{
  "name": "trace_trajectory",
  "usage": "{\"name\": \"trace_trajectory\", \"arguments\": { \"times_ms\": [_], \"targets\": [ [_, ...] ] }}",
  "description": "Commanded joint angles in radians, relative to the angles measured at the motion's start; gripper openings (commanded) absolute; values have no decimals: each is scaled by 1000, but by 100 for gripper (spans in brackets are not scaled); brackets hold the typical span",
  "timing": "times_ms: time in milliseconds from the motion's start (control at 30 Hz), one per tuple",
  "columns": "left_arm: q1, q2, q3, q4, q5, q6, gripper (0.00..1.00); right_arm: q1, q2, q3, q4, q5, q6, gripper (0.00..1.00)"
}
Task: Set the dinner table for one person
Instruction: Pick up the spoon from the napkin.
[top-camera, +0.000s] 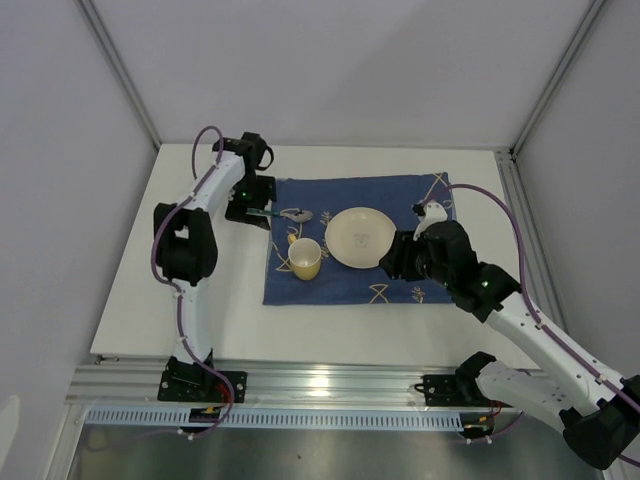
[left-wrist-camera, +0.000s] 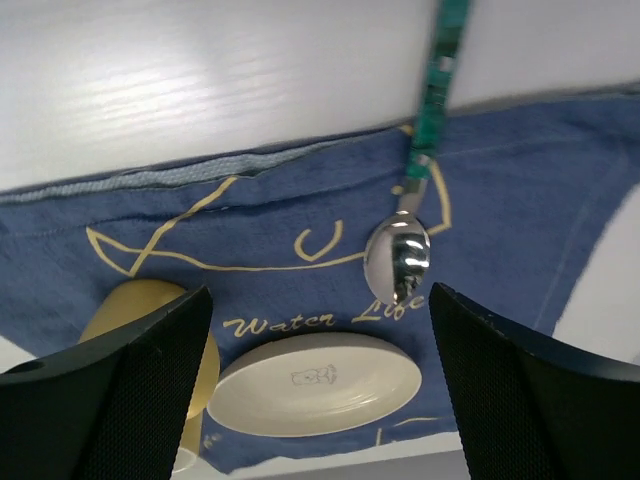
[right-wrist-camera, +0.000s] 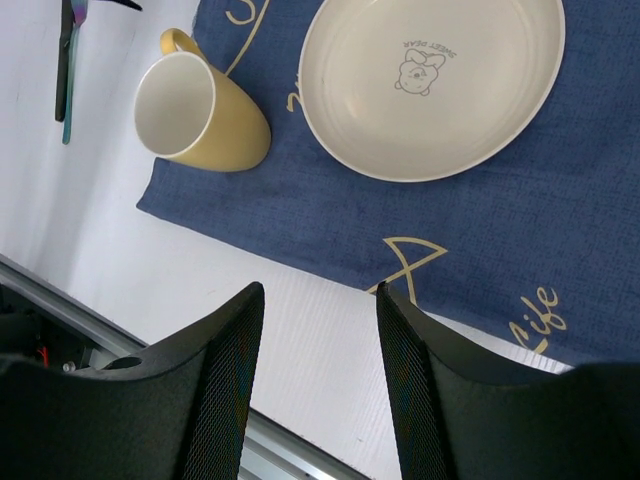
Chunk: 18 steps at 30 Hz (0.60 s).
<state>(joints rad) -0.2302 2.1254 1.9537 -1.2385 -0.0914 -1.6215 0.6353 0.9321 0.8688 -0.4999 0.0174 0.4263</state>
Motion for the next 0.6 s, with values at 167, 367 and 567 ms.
{"name": "trace_trajectory", "arguments": {
  "times_ms": [167,367,567],
  "targets": [
    [40,84,2,-170,190,-287,91,18,-33,-8,4,1,22,53],
    [58,74,-102,-55,237,-330,90,20,-62,-21,-12,9,29,53],
    [80,108,-93,3,274,-341,86,20,-82,-21,-42,22,31,53]
  ]
}}
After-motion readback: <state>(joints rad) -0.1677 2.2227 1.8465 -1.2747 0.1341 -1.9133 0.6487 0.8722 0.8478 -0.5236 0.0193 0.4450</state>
